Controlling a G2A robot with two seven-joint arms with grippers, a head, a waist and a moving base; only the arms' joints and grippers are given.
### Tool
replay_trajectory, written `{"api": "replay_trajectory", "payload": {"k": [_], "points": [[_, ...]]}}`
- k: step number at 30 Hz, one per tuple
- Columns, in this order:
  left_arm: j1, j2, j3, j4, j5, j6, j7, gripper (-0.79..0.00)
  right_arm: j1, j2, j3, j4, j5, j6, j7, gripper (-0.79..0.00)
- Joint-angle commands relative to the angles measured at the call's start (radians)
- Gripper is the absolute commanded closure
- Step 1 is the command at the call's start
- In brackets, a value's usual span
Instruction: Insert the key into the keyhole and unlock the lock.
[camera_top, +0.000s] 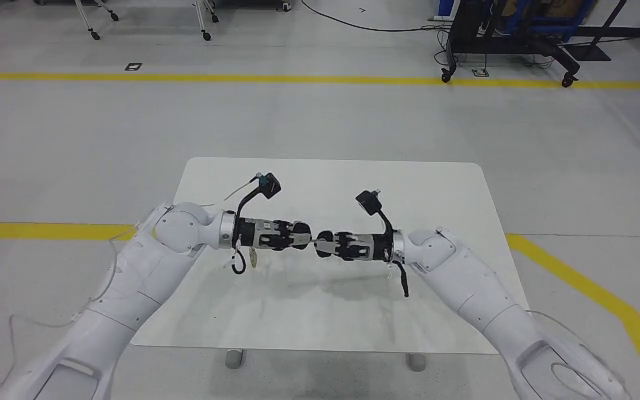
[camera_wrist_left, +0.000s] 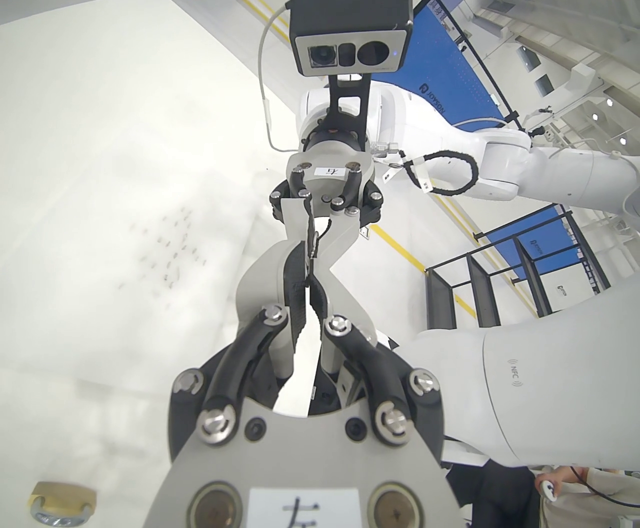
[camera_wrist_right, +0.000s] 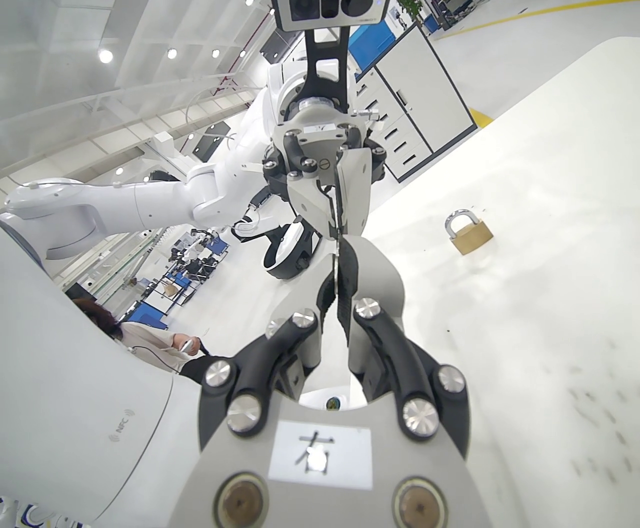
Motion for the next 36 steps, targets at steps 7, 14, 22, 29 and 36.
{"api": "replay_trajectory", "payload": {"k": [7,14,22,29,36], "points": [[-0.015,0.015,0.026,0.007,-0.012,-0.018,0.018,0.000,0.002,0.001,-0.006,0.015,0.009,0.000,0.000,0.000],[-0.025,0.025,0.047,0.009,-0.020,-0.029,0.029,0.000,-0.002,0.006,0.001,0.005,0.011,0.000,0.000,0.000],[-0.035,0.032,0.067,0.013,-0.035,-0.039,0.039,0.000,-0.005,0.010,-0.003,-0.004,0.016,0.000,0.000,0.000],[-0.036,0.044,0.055,0.030,-0.062,-0.062,0.062,-0.785,-0.002,0.016,0.013,0.001,0.031,0.000,0.000,0.000],[-0.030,0.066,0.012,-0.011,0.230,0.128,0.150,-0.785,-0.022,0.044,0.117,0.010,0.009,0.000,-0.024,0.000]]}}
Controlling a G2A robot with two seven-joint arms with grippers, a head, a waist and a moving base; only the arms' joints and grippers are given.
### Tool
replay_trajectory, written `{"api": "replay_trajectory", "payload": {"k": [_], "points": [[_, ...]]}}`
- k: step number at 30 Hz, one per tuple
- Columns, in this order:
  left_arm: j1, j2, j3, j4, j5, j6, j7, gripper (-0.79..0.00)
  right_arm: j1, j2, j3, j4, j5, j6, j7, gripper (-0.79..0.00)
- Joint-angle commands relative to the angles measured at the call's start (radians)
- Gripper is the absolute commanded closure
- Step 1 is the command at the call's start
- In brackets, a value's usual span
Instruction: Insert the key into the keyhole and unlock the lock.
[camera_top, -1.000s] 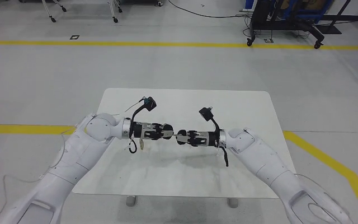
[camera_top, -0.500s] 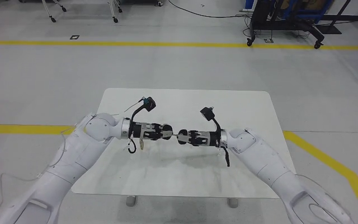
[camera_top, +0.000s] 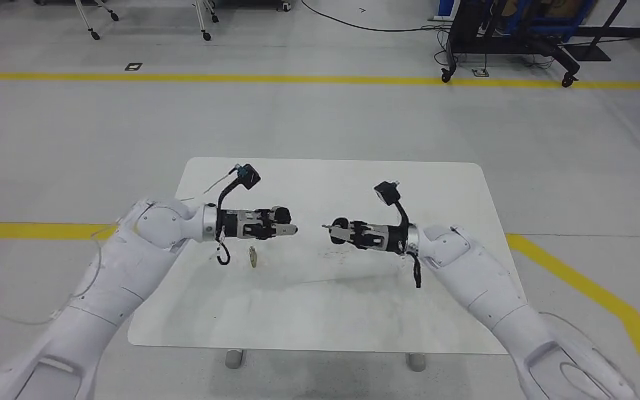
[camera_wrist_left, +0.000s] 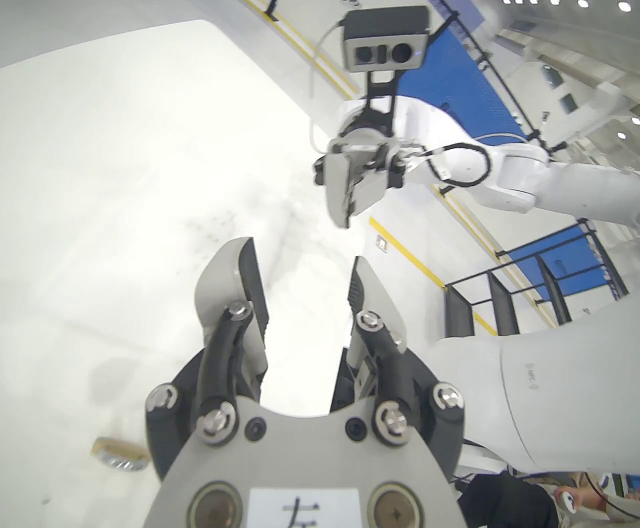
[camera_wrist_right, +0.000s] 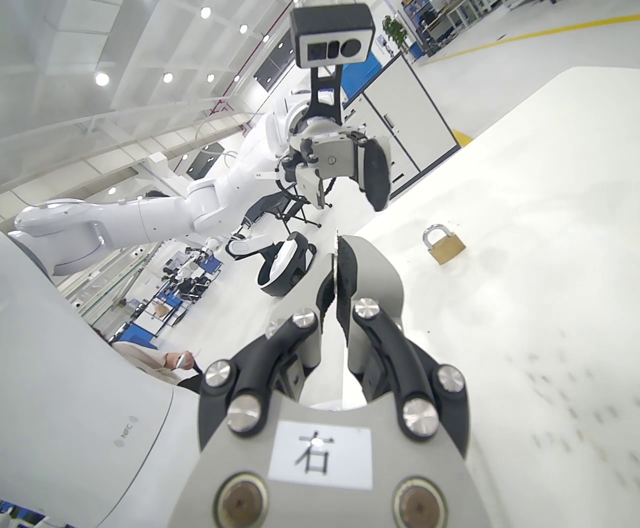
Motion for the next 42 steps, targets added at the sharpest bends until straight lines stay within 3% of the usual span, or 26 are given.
{"api": "replay_trajectory", "payload": {"k": [1,5,9,14,20,29,35,39,42], "points": [[0.011,0.007,-0.003,-0.074,0.202,0.157,0.056,-0.785,-0.012,0.011,0.043,-0.001,-0.016,0.000,-0.018,0.000],[0.085,0.030,-0.034,-0.246,0.425,0.409,0.108,-0.785,-0.046,0.034,0.127,-0.018,-0.029,0.000,-0.043,0.000],[0.207,0.063,-0.098,-0.405,0.561,0.628,0.117,-0.785,-0.077,0.053,0.200,-0.033,-0.051,0.000,-0.057,0.000],[0.331,0.086,-0.135,-0.516,0.670,0.855,0.048,-0.785,-0.108,0.068,0.260,-0.059,-0.055,0.000,-0.065,0.000],[0.356,0.076,-0.138,-0.462,0.633,0.922,0.069,-0.776,-0.108,0.068,0.260,-0.059,-0.055,0.000,-0.065,0.000],[0.325,0.054,-0.116,-0.401,0.638,0.957,0.077,-0.443,-0.108,0.068,0.260,-0.059,-0.055,0.000,-0.065,0.000],[0.323,0.047,-0.112,-0.394,0.662,0.997,0.048,-0.376,-0.108,0.068,0.260,-0.059,-0.055,0.000,-0.065,0.000],[0.324,0.044,-0.109,-0.395,0.693,1.023,0.029,-0.403,-0.108,0.068,0.260,-0.059,-0.055,0.000,-0.065,0.000],[0.321,0.040,-0.106,-0.387,0.699,1.022,0.027,-0.259,-0.108,0.068,0.260,-0.059,-0.055,0.000,-0.065,0.000]]}}
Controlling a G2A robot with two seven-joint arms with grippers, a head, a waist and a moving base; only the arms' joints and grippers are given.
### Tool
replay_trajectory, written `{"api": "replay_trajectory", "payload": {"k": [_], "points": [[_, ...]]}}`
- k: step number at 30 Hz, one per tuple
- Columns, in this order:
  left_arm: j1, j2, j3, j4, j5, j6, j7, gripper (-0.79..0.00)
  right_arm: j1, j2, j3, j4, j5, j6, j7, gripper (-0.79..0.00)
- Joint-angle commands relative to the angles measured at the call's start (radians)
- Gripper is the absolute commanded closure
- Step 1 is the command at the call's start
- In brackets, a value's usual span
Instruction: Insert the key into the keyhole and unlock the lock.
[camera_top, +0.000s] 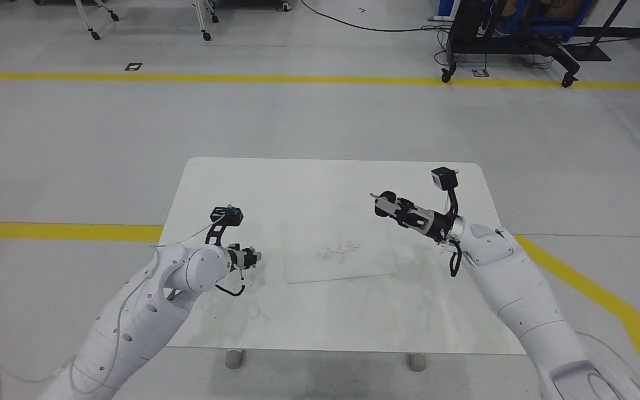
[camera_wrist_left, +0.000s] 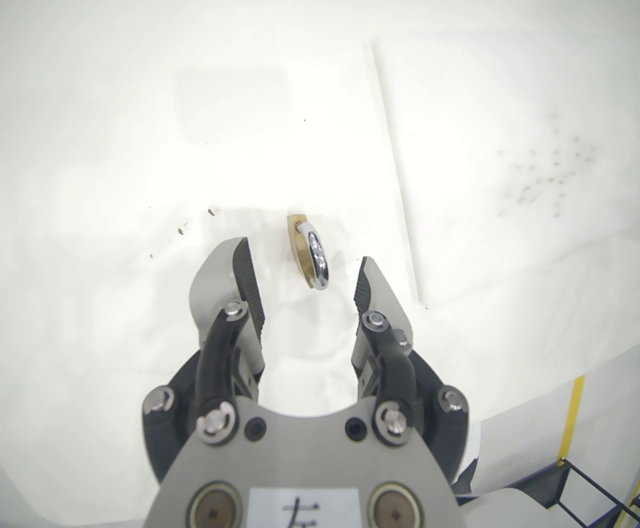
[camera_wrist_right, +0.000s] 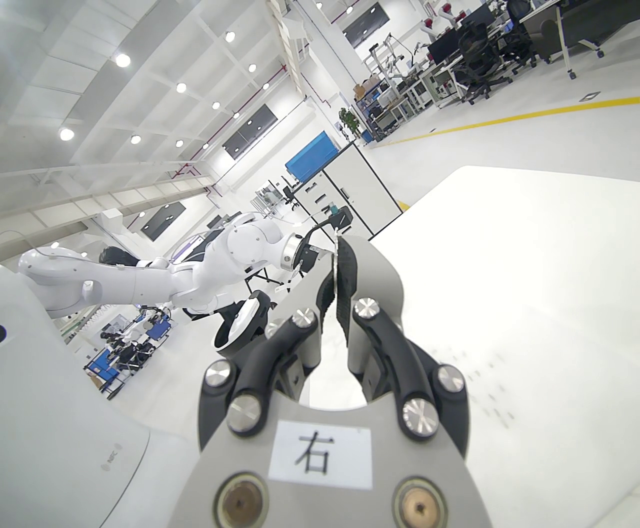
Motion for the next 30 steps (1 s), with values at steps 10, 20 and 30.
{"api": "replay_trajectory", "payload": {"k": [10,20,30], "points": [[-0.018,-0.015,-0.005,0.042,0.005,-0.024,0.007,0.000,0.000,0.000,0.000,0.000,0.000,0.000,0.000,0.000],[0.009,-0.015,-0.042,0.023,0.014,-0.093,0.058,0.000,0.000,0.000,0.000,0.000,0.000,0.000,0.000,0.000],[-0.012,-0.027,-0.020,0.033,0.050,-0.091,-0.018,-0.351,0.000,0.000,0.000,0.000,0.000,0.000,0.000,0.000]]}}
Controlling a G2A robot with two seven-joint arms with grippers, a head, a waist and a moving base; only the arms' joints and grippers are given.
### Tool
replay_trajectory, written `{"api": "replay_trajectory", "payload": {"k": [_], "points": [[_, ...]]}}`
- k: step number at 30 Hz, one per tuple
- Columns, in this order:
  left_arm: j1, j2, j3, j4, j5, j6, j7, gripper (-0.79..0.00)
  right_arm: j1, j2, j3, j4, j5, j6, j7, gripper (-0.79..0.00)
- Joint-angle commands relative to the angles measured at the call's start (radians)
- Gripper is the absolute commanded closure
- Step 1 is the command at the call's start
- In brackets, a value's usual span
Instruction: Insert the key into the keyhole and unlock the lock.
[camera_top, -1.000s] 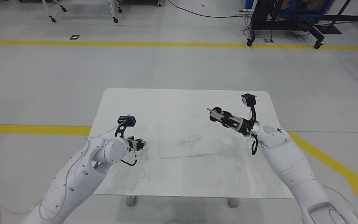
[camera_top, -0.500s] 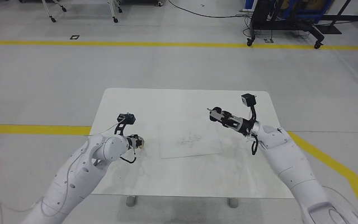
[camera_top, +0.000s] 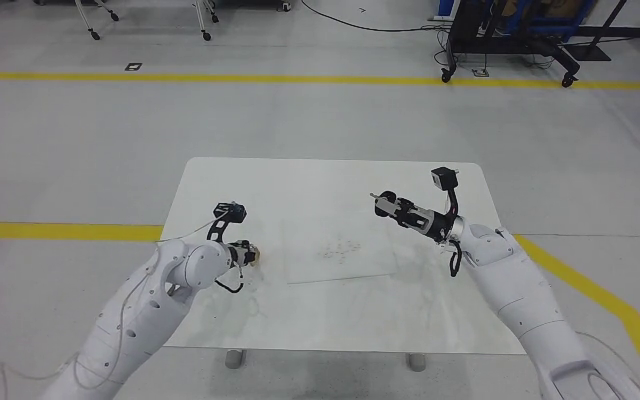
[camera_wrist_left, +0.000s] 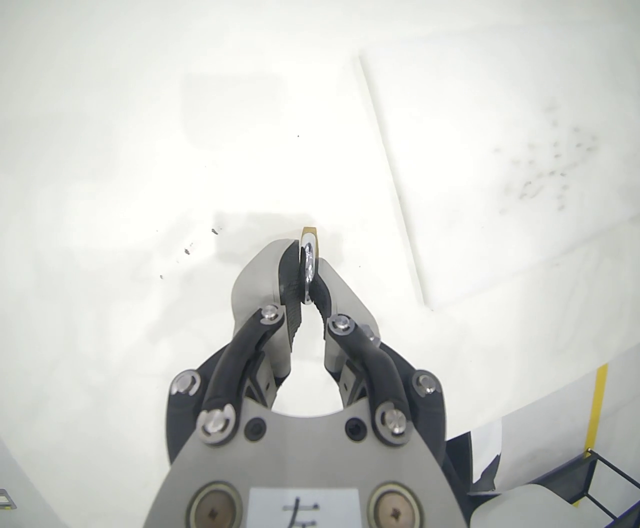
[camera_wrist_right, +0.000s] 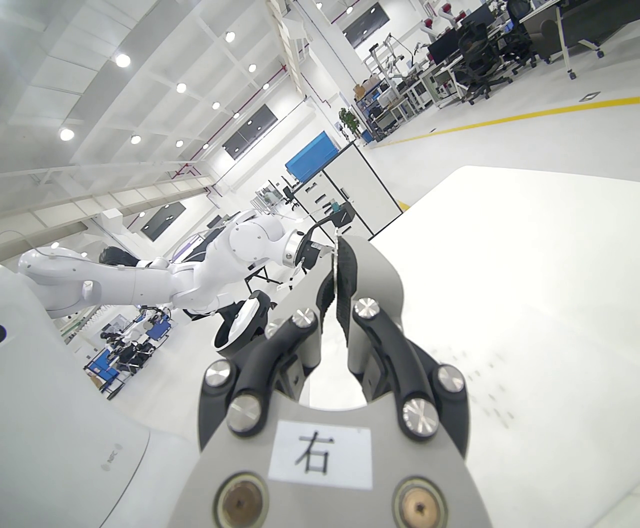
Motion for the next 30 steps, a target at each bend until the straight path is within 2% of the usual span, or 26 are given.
{"api": "replay_trajectory", "payload": {"k": [1,5,7,11,13,15,17,20,23,26,30], "points": [[-0.002,-0.003,0.004,0.004,0.004,0.000,-0.001,-0.363,0.000,0.000,0.000,0.000,0.000,0.000,0.000,0.000],[-0.006,-0.008,0.006,0.008,0.013,-0.001,-0.007,-0.388,0.000,0.000,0.000,0.000,0.000,0.000,0.000,0.000],[-0.007,-0.010,0.006,0.008,0.015,-0.001,-0.007,-0.354,0.000,0.000,0.000,0.000,0.000,0.000,0.000,0.000],[-0.008,-0.015,0.010,0.007,0.020,-0.002,-0.011,-0.185,0.000,0.000,0.000,0.000,0.000,0.000,0.000,0.000],[-0.009,-0.017,0.012,0.008,0.024,-0.002,-0.020,-0.058,0.000,0.000,0.000,0.000,0.000,0.000,0.000,0.000],[-0.010,-0.019,0.013,0.008,0.030,0.002,-0.029,0.000,0.000,0.000,0.000,0.000,0.000,0.000,0.000,0.000],[-0.008,-0.021,0.011,0.006,0.032,0.005,-0.034,0.000,0.000,0.000,0.000,0.000,0.000,0.000,0.000,0.000],[-0.002,-0.021,0.007,-0.001,0.040,0.011,-0.043,-0.046,0.000,0.000,0.000,0.000,0.000,0.000,0.000,0.000],[0.005,-0.021,0.003,-0.014,0.055,0.022,-0.055,-0.246,0.000,0.000,0.000,0.000,0.000,0.000,0.000,0.000],[0.010,-0.022,-0.004,-0.023,0.062,0.028,-0.061,-0.246,0.000,0.000,0.000,0.000,0.000,0.000,0.000,0.000],[0.013,-0.024,-0.008,-0.024,0.067,0.026,-0.069,-0.203,0.000,0.000,0.000,0.000,0.000,0.000,0.000,0.000]]}}
